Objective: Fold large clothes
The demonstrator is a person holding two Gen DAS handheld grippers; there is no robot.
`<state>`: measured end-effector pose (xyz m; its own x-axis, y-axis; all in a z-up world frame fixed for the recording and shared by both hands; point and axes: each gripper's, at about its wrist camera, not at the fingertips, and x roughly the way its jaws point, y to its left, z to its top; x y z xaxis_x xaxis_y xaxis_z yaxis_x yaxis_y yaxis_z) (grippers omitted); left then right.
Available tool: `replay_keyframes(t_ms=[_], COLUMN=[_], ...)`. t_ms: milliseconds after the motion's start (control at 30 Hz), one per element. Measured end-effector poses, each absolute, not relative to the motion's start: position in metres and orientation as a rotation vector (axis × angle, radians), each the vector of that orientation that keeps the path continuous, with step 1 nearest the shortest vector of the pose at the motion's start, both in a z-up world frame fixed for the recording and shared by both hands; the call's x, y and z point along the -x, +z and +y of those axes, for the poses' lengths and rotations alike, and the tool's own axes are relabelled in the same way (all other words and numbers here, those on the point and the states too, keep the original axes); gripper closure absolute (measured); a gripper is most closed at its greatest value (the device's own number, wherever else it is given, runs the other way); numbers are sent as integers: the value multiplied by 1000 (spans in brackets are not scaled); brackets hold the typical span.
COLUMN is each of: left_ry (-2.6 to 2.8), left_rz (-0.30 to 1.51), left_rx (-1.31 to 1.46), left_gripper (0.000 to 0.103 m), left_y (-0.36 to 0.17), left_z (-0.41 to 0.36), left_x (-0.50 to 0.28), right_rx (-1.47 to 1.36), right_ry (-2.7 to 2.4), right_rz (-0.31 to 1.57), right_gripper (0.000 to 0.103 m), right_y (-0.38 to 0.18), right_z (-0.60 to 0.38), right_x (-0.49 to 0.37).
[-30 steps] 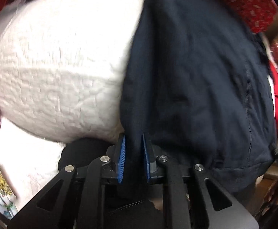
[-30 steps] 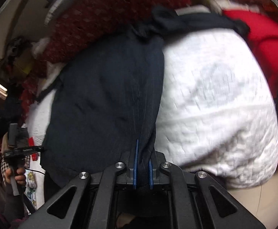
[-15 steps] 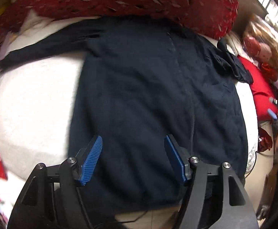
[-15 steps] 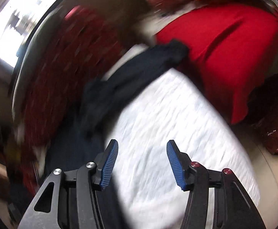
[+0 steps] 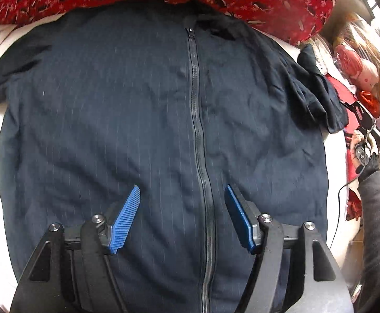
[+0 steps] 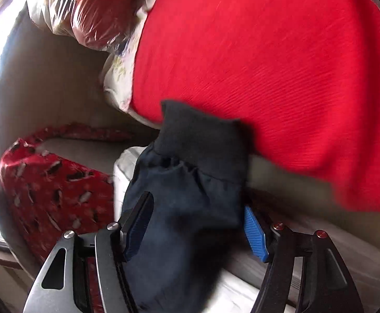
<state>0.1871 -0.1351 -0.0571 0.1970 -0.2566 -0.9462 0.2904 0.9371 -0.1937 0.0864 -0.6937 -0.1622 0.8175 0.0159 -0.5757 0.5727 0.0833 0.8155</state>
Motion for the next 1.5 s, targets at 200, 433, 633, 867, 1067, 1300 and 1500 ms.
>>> replay_keyframes(t_ms=[200, 433, 633, 867, 1067, 1300, 1500], left_ry=[-339, -324, -366, -343, -332, -306, -307], left_rz=[1286, 1327, 1308, 1304, 1294, 1253, 1265], left_rx=[-1, 114, 191, 195, 217, 265, 262], left_gripper=[36, 36, 36, 36, 36, 36, 36], left_y=[-52, -68, -56, -51, -47, -35, -35], left_z=[-120, -91, -71, -46, -10, 29, 35], left_x=[-215, -238, -241, -253, -260, -262, -259], right_rx=[-1146, -1045, -941, -811, -639, -514, -384], right_ry=[-502, -693, -475, -168, 26, 195, 263], right_rz=[439, 445, 443, 550, 698, 835, 1061], right_gripper=[98, 98, 98, 97, 97, 92, 78], right_y=[-105, -60, -11, 19, 17, -16, -71], right_z=[-699, -710, -636, -496, -362, -224, -140], right_x=[-73, -38, -84, -164, -221, -254, -248])
